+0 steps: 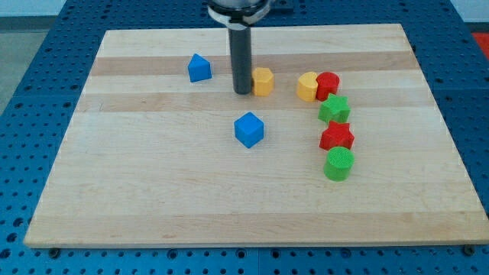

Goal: Place the green star diagonally bottom right to the green circle

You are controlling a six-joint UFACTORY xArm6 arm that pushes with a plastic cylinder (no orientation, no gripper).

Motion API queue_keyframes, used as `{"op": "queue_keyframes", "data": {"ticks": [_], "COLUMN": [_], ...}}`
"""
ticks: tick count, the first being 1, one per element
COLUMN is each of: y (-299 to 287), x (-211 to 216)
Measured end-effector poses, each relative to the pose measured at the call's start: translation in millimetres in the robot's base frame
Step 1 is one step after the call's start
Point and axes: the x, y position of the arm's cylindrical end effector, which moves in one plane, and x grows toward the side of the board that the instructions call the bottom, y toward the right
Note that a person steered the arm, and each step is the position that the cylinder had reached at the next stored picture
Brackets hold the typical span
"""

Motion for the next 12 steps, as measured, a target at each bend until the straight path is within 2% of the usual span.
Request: {"op": "queue_keyframes", "data": {"ticks": [1, 4, 6, 7, 8, 12], "y": [32.3, 37.4, 38.6, 38.6, 52.8, 133.5], "x": [0.0, 0.0, 61.8, 60.7, 38.5, 40.5]}}
